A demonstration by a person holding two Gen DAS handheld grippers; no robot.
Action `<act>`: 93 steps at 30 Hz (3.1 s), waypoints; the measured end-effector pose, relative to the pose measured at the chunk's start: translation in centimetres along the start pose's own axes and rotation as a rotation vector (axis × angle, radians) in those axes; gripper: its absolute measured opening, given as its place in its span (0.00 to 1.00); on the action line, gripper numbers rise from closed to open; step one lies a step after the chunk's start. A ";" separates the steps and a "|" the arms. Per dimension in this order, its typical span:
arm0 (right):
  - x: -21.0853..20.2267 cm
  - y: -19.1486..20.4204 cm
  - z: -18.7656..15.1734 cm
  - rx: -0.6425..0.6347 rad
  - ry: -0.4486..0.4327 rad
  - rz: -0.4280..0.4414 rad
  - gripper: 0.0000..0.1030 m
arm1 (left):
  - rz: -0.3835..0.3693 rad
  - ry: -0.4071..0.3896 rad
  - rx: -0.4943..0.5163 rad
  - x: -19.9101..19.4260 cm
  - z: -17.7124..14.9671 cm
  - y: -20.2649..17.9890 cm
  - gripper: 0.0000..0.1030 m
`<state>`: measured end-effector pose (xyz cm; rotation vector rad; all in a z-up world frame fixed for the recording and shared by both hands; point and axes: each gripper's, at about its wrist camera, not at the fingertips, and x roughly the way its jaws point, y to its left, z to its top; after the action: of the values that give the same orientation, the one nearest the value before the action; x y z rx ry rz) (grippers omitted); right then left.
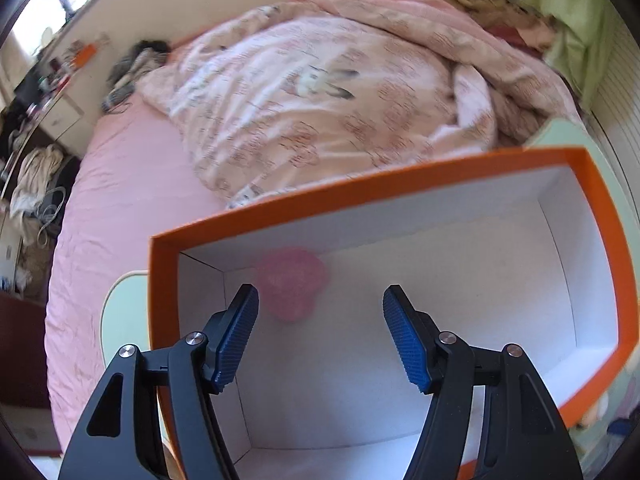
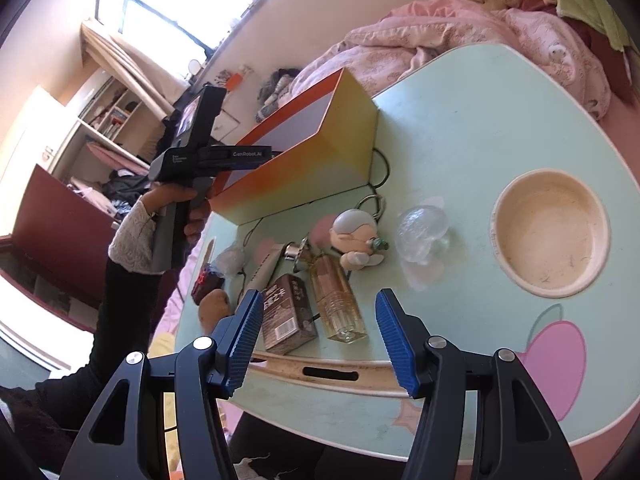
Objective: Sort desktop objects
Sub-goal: 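Reach the left gripper into the box toward the pink soft item, then grasp the pink soft item with the left gripper, then carry the pink item out of the box and release it on the table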
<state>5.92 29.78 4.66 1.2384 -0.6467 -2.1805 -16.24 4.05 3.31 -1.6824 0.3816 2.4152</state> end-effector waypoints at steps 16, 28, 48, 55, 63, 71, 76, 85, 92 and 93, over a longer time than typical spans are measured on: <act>0.2 -0.1 0.1 0.024 -0.009 0.031 0.56 | -0.033 -0.024 -0.078 -0.3 1.2 1.4 0.61; 0.7 -1.2 -0.5 0.068 0.006 0.039 0.56 | -0.265 -0.005 -0.086 -1.5 1.3 2.5 0.61; 0.7 -1.3 -1.2 0.071 0.017 0.064 0.56 | -0.096 0.093 -0.113 1.4 1.5 0.5 0.25; 0.4 -1.4 -0.6 0.073 0.004 0.058 0.56 | -0.125 0.068 -0.123 1.1 1.1 0.8 0.23; 0.8 -0.6 -0.4 0.043 0.010 -0.022 0.56 | -0.154 -0.019 -0.167 -0.5 0.3 2.0 0.23; 1.9 1.1 -0.2 -0.025 -0.014 -0.235 0.56 | -0.175 -0.114 -0.157 -3.6 -1.6 2.3 0.23; 1.8 2.5 0.0 -0.068 -0.047 -0.251 0.56 | -0.180 -0.179 -0.142 -6.5 -4.0 1.8 0.23; 0.9 4.3 -0.9 -0.090 -0.088 -0.276 0.56 | -0.317 -0.268 -0.067 -11.9 -11.7 -1.4 0.23; 0.2 4.8 -1.7 -0.095 -0.084 -0.277 0.56 | -0.307 -0.215 -0.107 -8.9 -16.3 -3.1 0.23; 0.1 4.8 -1.7 -0.094 -0.085 -0.273 0.56 | -0.318 -0.199 -0.114 -8.3 -16.4 -3.0 0.23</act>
<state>8.39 25.91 6.91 1.2515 -0.4214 -2.4672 2.15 1.97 5.33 -1.4000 -0.0510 2.3688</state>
